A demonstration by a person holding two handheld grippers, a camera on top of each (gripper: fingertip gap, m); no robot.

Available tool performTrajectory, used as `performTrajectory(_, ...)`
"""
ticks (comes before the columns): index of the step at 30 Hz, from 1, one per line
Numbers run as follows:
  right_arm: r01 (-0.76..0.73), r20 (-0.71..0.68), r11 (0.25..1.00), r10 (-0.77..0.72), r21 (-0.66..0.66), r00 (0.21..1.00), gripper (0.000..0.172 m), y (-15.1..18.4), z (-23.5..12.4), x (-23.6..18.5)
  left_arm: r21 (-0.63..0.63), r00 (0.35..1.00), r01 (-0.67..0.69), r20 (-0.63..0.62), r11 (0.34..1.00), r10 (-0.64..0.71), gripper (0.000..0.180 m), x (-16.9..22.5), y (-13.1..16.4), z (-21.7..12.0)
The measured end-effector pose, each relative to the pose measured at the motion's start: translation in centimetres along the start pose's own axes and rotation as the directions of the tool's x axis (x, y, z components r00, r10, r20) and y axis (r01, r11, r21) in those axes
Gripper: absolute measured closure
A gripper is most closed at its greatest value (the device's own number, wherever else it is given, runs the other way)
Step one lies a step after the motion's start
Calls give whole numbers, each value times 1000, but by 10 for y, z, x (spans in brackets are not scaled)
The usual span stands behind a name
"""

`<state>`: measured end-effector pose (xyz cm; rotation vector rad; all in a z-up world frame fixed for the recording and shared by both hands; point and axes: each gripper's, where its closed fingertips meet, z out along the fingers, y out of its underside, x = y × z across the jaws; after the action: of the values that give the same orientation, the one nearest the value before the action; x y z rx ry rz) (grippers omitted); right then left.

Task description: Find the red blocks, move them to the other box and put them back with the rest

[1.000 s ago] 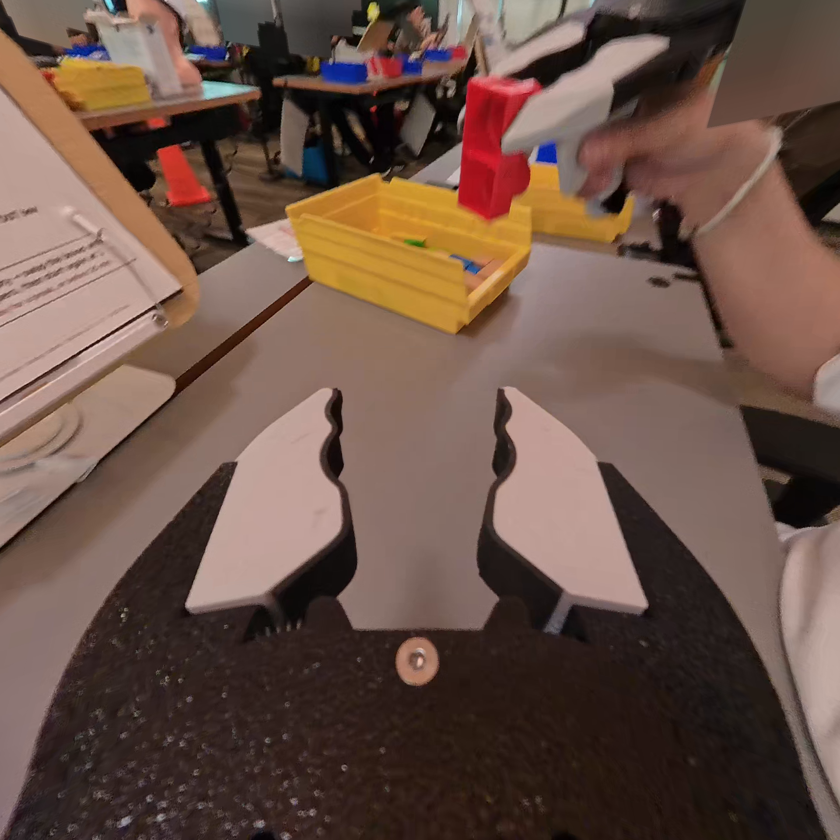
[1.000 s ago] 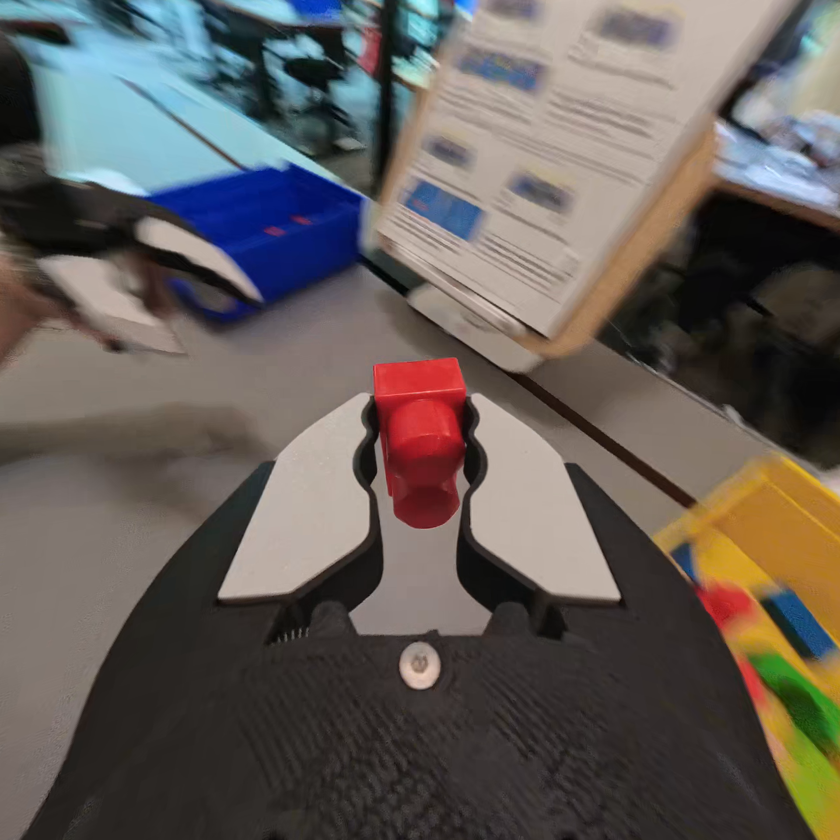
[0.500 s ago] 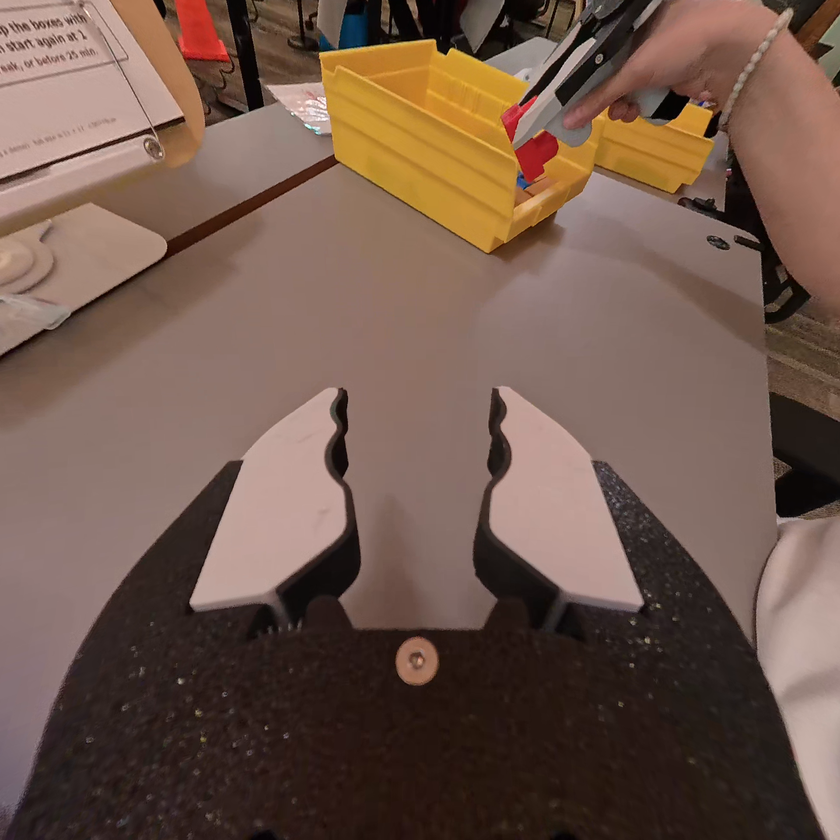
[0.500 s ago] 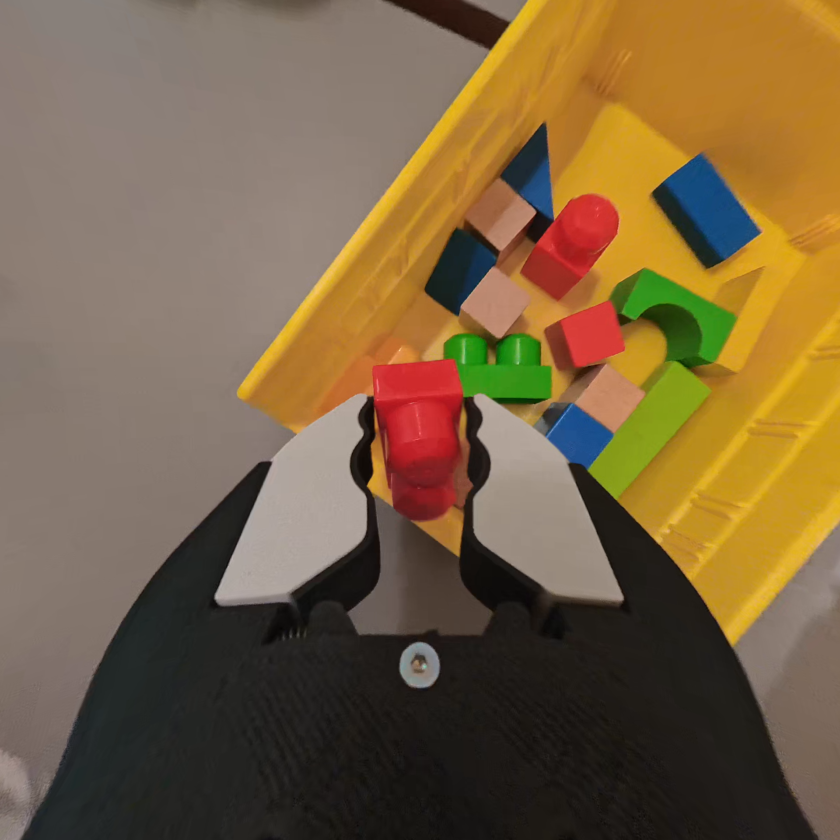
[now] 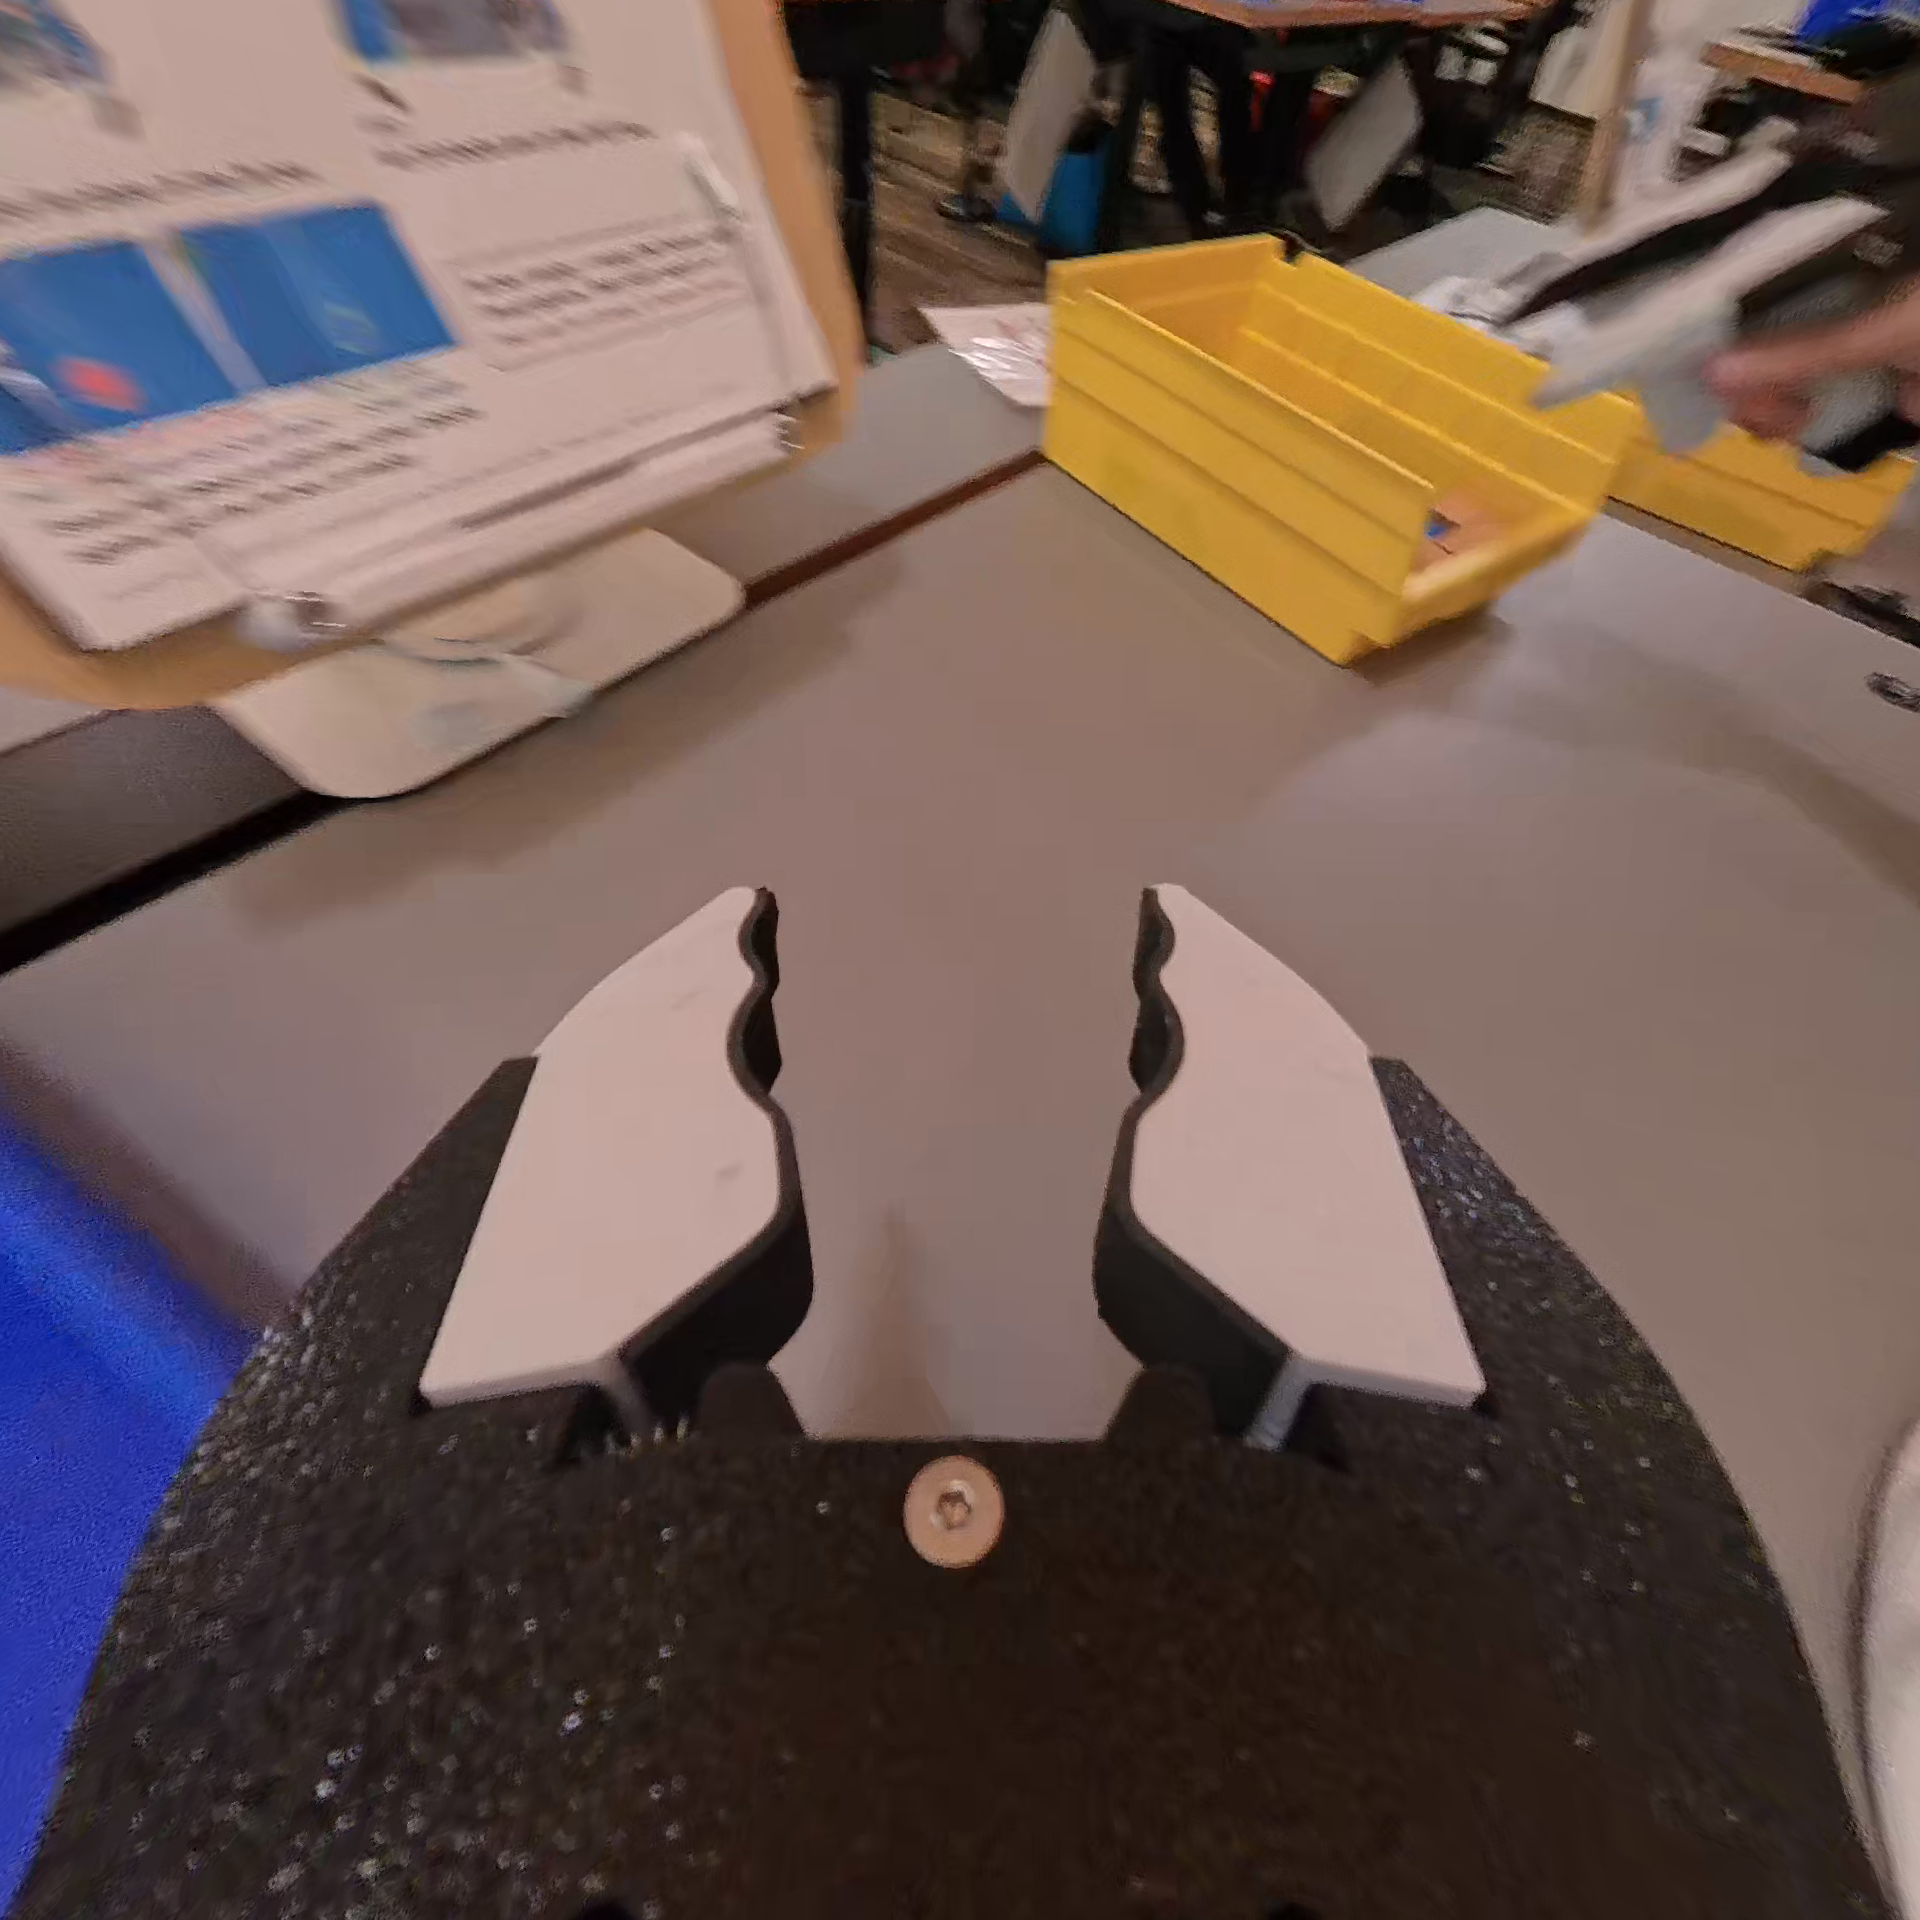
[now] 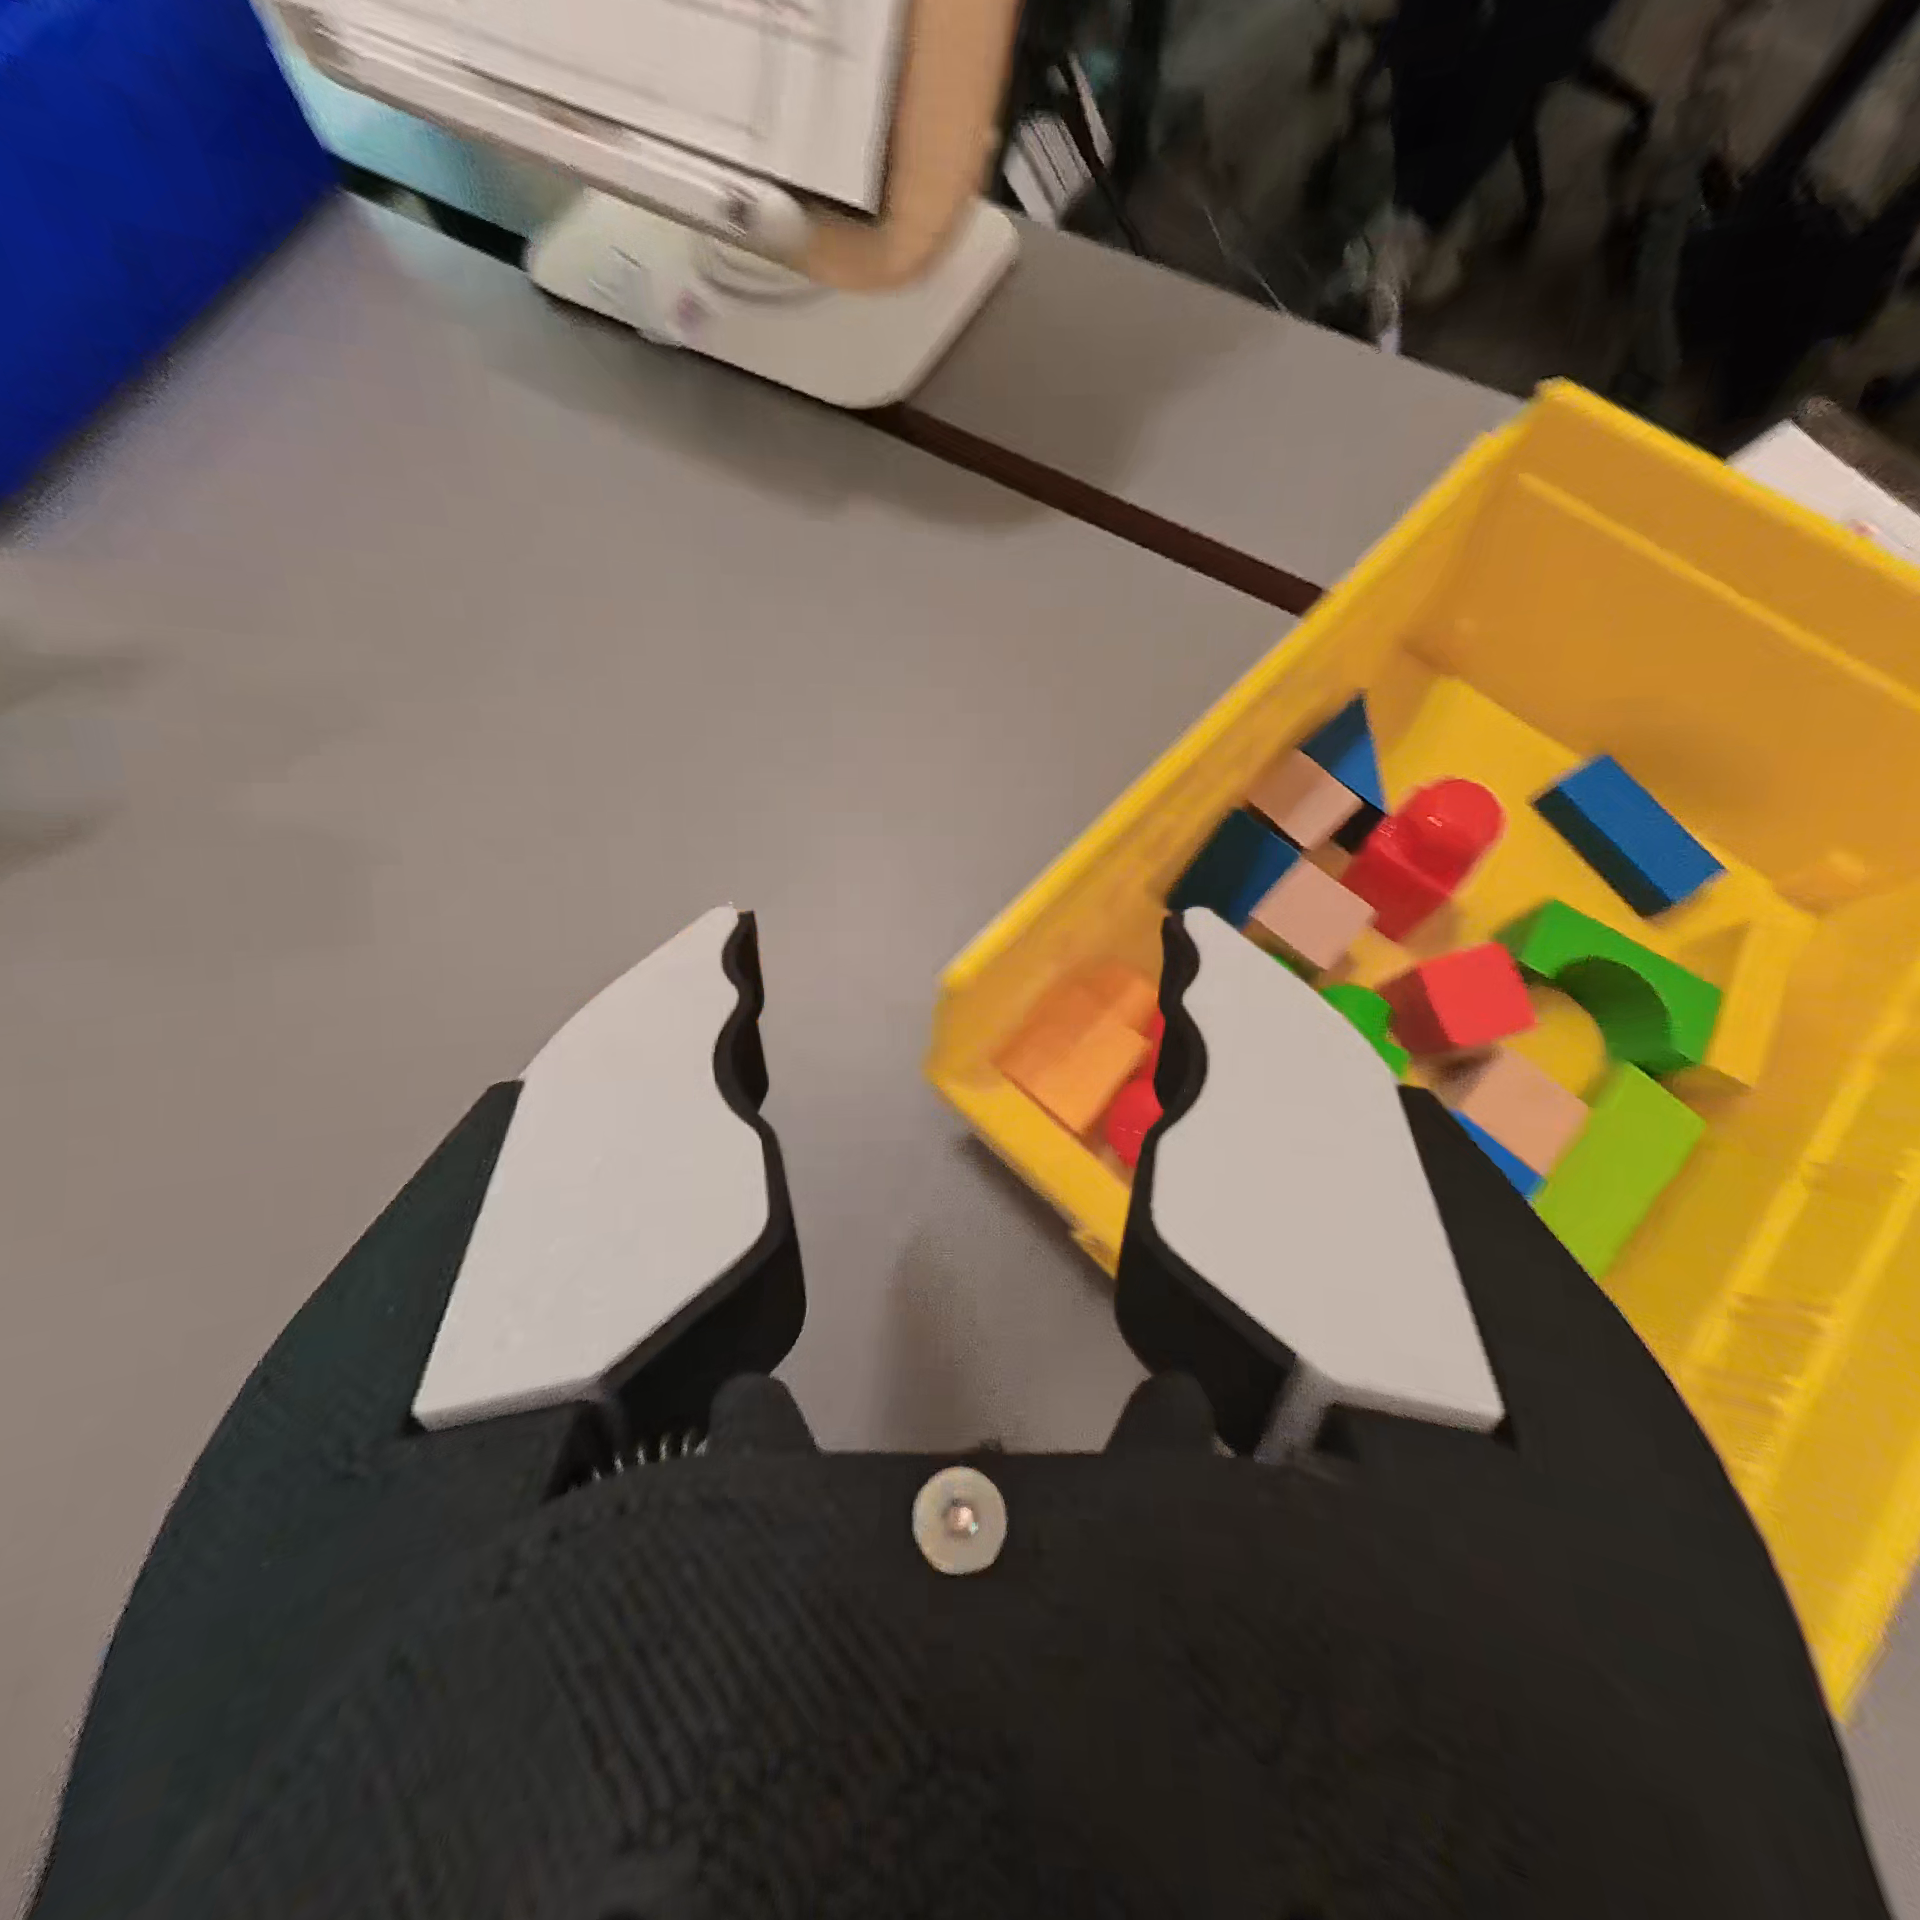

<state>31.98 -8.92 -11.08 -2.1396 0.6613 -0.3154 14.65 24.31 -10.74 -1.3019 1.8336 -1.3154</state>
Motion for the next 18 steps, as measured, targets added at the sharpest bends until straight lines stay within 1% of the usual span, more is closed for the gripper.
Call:
performTrajectory(2, 22, 48, 998, -24, 55, 999, 98, 0, -6, -26, 19, 992, 28, 121, 999, -30, 116, -36, -10, -21)
performTrajectory(4, 38, 69, 995, -44, 89, 997, 98, 6, -9, -46, 26, 964, 79, 252, 997, -83, 119, -80, -16, -44)
performTrajectory(6, 45, 76, 994, -53, 101, 996, 99, 15, -11, -60, -3, 914, 139, 384, 990, -127, 120, -129, -12, -65)
performTrajectory(8, 55, 85, 995, -62, 83, 994, 99, 27, -10, -70, -91, 854, 219, 499, 971, -146, 120, -179, 4, -81)
performTrajectory(10, 49, 69, 996, -55, 80, 996, 99, 35, -9, -74, -192, 792, 331, 588, 924, -162, 115, -227, 27, -89)
performTrajectory(11, 39, 69, 996, -45, 83, 997, 99, 38, -8, -77, -221, 754, 396, 632, 891, -179, 114, -250, 39, -90)
performTrajectory(13, 16, 88, 996, -23, 85, 996, 99, 44, -5, -84, -238, 678, 523, 699, 819, -230, 115, -289, 62, -88)
performTrajectory(14, 2, 95, 996, -10, 87, 995, 99, 46, -3, -86, -234, 639, 581, 724, 779, -259, 115, -303, 74, -85)
performTrajectory(15, -7, 100, 996, -2, 85, 995, 99, 49, -2, -89, -240, 621, 626, 729, 742, -288, 115, -311, 83, -80)
performTrajectory(18, -13, 101, 997, 6, 70, 995, 98, 58, -2, -94, -283, 595, 704, 735, 651, -324, 114, -326, 105, -67)
